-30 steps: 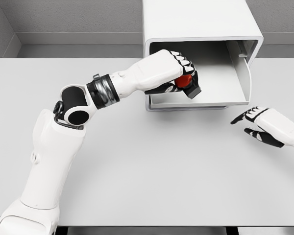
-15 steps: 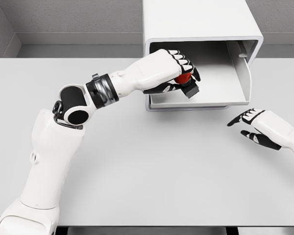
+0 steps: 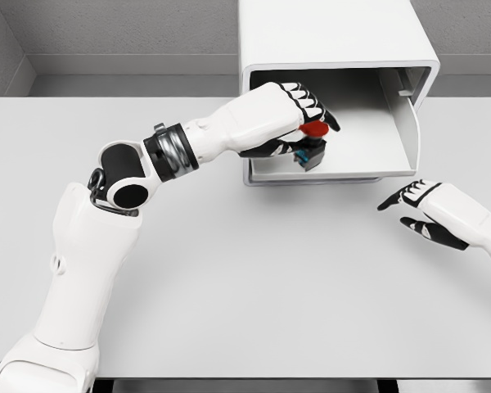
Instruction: Slide open multi-storey tabletop storage cabinets and put open load switch and slide close multi-storey tabletop storage cabinets
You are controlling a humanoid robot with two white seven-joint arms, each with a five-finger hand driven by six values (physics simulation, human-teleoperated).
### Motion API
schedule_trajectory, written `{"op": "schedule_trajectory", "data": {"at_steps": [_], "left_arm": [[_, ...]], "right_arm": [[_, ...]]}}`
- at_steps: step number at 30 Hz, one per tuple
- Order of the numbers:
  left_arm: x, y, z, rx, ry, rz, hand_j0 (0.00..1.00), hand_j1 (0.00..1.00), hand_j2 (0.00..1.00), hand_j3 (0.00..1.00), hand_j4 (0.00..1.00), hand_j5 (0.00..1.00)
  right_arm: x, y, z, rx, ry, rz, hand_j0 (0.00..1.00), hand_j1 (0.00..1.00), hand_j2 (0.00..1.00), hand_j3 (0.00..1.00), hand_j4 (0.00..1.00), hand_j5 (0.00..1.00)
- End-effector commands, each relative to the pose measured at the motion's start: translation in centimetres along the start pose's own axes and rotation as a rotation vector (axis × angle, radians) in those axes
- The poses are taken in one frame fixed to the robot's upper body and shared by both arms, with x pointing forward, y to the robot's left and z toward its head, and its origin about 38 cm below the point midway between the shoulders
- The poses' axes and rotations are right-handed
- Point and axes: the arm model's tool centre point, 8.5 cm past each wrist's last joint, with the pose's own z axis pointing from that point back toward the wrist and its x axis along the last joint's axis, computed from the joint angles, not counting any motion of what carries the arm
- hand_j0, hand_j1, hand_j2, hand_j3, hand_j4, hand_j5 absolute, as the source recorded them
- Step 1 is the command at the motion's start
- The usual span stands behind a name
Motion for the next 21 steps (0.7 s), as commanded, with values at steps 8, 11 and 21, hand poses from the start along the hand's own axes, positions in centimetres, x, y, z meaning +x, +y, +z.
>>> {"op": "schedule_trajectory", "data": {"at_steps": [8, 11, 21], "left_arm": [[0.2, 0.8, 0.2, 0.027, -0.005, -0.003, 0.91, 0.91, 0.91, 0.91, 0.91, 0.91], [0.8, 1.8, 0.3, 0.052, -0.018, -0.027, 1.00, 1.00, 1.00, 1.00, 1.00, 1.00], [-0.4, 6.7, 8.9, 0.207, -0.047, 0.011, 1.00, 1.00, 1.00, 1.00, 1.00, 1.00]], "right_arm": [[0.0, -0.3, 0.0, -0.007, -0.002, -0.001, 0.61, 0.61, 0.61, 0.61, 0.61, 0.61], [0.1, -0.3, 0.0, -0.008, -0.003, 0.000, 0.61, 0.61, 0.61, 0.61, 0.61, 0.61], [0.8, -0.7, -0.4, -0.016, -0.028, 0.002, 0.62, 0.62, 0.62, 0.62, 0.62, 0.62]]}}
